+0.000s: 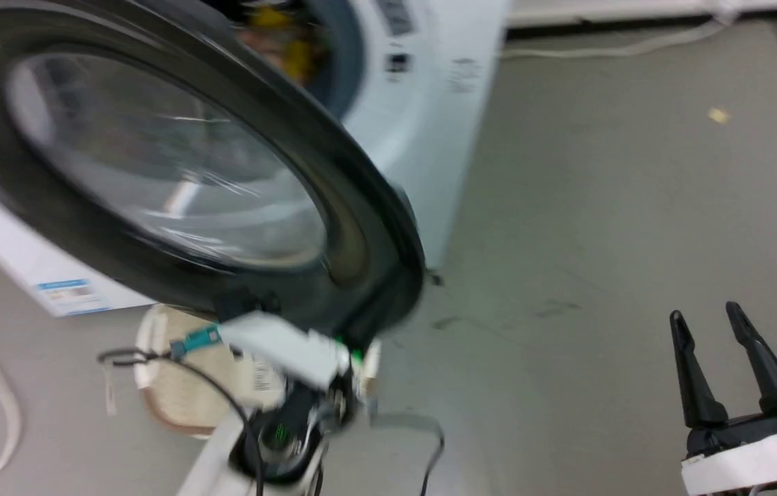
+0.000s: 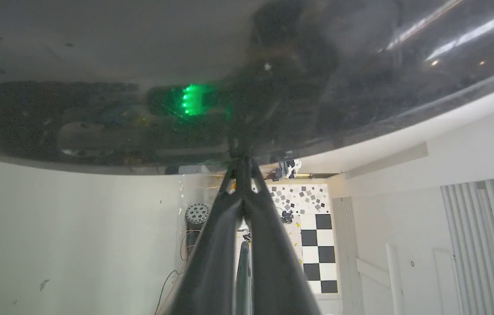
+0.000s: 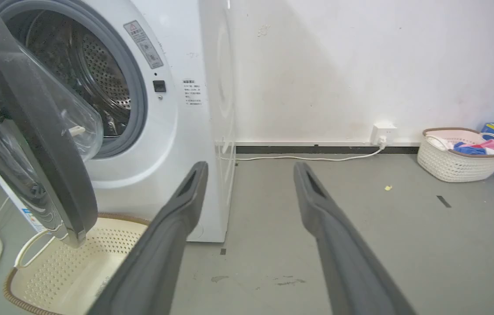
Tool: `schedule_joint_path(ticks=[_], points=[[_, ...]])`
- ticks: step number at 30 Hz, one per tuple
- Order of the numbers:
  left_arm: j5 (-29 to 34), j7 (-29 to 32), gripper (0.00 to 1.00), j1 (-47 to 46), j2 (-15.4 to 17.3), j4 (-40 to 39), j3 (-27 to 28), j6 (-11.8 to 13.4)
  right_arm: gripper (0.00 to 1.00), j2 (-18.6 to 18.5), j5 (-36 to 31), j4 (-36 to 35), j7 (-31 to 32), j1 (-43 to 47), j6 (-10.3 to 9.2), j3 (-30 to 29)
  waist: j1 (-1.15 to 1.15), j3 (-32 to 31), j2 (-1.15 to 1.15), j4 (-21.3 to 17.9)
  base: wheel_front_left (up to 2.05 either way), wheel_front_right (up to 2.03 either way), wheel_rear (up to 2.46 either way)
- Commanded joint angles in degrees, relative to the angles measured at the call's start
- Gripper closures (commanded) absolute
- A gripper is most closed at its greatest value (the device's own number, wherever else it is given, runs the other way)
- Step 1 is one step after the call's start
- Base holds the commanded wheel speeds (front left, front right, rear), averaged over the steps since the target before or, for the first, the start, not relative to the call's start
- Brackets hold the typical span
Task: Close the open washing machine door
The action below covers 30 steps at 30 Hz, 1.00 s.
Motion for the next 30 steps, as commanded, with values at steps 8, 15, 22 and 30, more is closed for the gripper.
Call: schedule_joint_path(ticks=[8,15,22,30], points=[[-2.34,-22.38,1.00,-19.83,0.05,18.74,-2.13,-3.20,0.00,0.97,1.83,0.81,-0.24,-1.97,0.05,3.20,-0.01,6.18,0.00,-11.11,0.00,0.00,0.00],[-3.29,-25.97,1.00,-23.38,0.05,25.29,-6.02,-5.68,0.00,0.11,2.27,-0.52,-0.24,-1.48,0.05,4.51,-0.01,4.47,0.00,-8.21,0.00,0.00,0.00],[9.69,-27.86,0.07,-15.26,5.20,17.32,-11.00,-5.91,0.00,-1.59,2.29,-2.63,-0.24,0.94,0.05,5.74,-0.01,0.23,0.00,-1.80,0.00,0.00,0.00],[42.46,-28.28,0.00,1.22,9.03,5.17,2.78,-4.43,0.00,-3.50,2.12,-4.07,-0.24,4.55,0.05,8.57,-0.01,-4.18,0.00,5.70,0.00,0.00,0.00]])
